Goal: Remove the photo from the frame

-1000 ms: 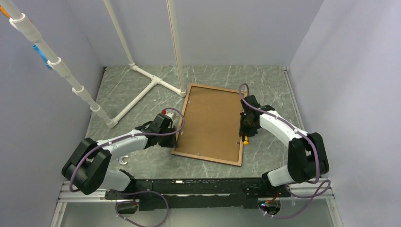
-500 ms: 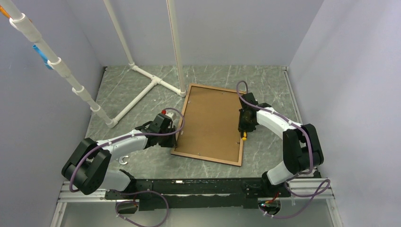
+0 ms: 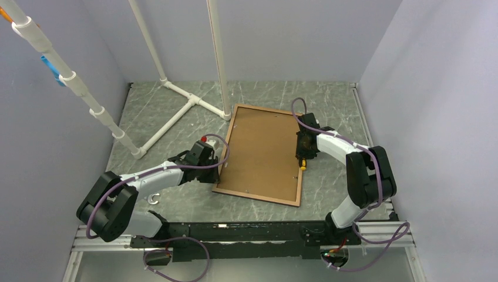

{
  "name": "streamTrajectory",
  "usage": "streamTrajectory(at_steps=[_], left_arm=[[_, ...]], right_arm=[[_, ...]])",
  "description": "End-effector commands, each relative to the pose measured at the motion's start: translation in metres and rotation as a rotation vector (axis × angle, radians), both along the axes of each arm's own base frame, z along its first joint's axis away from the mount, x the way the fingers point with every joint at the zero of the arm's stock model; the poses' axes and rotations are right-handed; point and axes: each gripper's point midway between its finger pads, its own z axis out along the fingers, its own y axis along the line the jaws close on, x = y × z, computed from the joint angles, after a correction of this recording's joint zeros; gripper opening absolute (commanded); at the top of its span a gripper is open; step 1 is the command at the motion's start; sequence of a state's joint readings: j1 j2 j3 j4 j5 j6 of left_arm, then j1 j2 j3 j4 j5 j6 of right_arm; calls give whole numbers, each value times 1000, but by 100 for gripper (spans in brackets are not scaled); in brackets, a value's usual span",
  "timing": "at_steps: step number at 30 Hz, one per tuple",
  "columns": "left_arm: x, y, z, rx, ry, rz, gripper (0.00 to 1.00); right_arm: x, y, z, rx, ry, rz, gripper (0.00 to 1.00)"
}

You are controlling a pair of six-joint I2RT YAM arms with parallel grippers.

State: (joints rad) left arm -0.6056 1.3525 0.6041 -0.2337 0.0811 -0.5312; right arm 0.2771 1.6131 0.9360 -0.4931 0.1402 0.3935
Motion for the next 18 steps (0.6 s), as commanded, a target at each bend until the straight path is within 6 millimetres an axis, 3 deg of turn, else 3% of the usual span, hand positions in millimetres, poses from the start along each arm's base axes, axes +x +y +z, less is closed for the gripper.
streamTrajectory(at_steps=[1, 11, 15, 18], left_arm=[[-11, 9, -15, 59, 36, -45, 0], [-10, 4, -12, 38, 35, -51, 0], [-10, 0, -10, 17, 39, -54, 0], [-10, -5, -10, -4, 50, -46, 0]], right_arm=[[27, -2, 7, -6, -91, 28, 0], [30, 24, 13, 110, -109, 129, 0], [37, 15, 49, 102, -211, 41, 0], [30, 4, 76, 86, -253, -46, 0]])
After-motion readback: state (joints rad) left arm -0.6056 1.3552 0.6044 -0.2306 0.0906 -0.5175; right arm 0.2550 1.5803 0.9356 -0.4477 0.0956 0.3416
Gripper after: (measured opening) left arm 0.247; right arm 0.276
